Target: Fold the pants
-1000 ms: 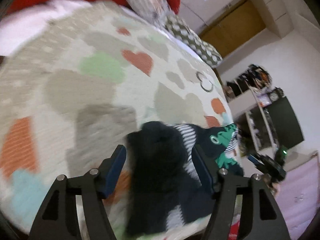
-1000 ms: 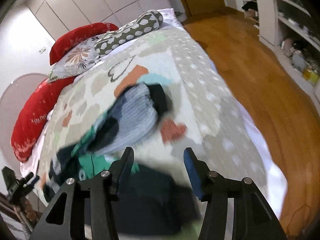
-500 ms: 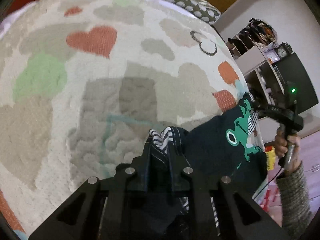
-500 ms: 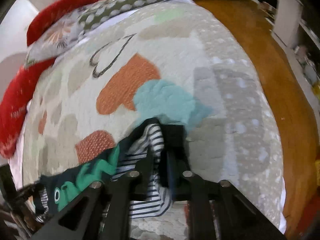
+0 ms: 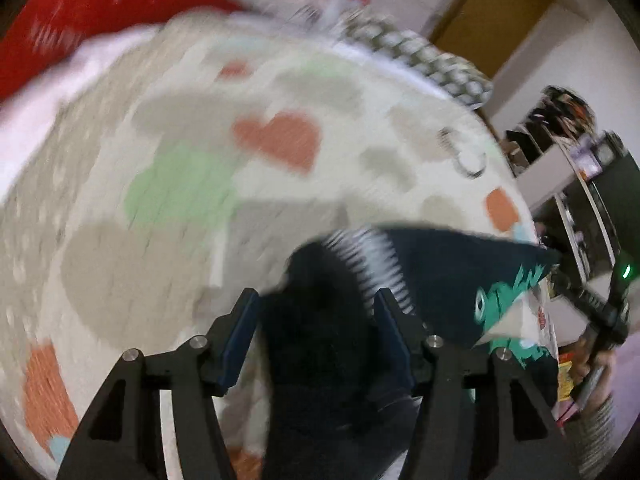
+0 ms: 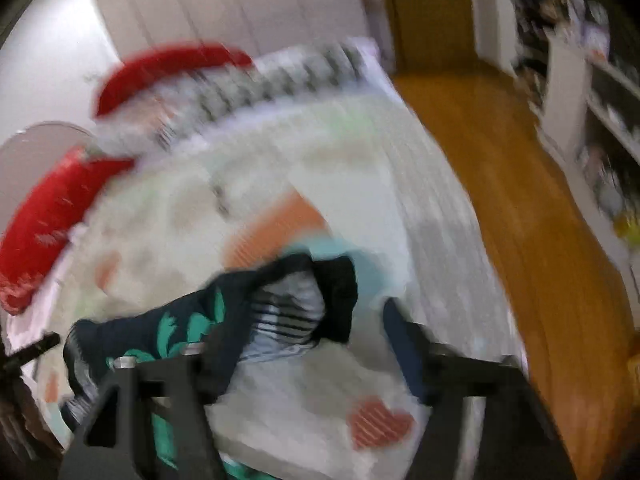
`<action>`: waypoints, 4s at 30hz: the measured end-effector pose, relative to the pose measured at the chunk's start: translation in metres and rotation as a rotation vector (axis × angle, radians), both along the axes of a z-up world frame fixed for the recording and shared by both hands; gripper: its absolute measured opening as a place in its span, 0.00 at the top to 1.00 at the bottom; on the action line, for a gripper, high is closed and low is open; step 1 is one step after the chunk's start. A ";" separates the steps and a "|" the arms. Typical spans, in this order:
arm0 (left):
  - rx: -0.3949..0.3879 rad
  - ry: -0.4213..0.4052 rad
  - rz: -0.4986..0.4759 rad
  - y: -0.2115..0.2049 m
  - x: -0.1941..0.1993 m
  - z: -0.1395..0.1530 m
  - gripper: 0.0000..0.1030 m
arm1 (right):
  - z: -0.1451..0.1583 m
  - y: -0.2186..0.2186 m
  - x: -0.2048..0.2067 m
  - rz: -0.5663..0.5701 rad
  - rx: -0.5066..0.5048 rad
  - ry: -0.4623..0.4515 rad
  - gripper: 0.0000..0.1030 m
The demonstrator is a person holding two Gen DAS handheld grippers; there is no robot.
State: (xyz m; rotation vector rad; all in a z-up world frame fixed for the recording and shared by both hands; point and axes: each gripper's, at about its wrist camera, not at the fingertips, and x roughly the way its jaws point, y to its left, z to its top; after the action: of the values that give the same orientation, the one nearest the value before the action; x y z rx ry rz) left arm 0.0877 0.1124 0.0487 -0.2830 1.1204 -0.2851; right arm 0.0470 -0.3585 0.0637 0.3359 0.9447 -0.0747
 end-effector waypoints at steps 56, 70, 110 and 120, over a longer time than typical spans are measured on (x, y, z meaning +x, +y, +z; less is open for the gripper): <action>-0.303 -0.038 0.044 0.011 -0.113 0.008 0.40 | -0.024 -0.007 0.071 -0.316 0.413 0.176 0.67; -0.347 -0.021 0.057 0.020 -0.121 -0.004 0.40 | 0.044 0.006 0.006 -0.051 0.298 -0.113 0.92; -0.074 0.023 -0.096 -0.037 0.045 -0.005 0.94 | -0.017 -0.027 -0.102 -0.119 0.149 -0.009 0.52; 0.018 -0.014 -0.021 -0.006 0.048 0.009 0.79 | 0.001 -0.011 -0.077 -0.061 0.117 -0.038 0.52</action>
State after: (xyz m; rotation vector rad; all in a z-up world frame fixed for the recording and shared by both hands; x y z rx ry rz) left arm 0.1356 0.1060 0.0581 -0.2534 1.1116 -0.2949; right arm -0.0298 -0.3694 0.0643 0.4726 0.9031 -0.0687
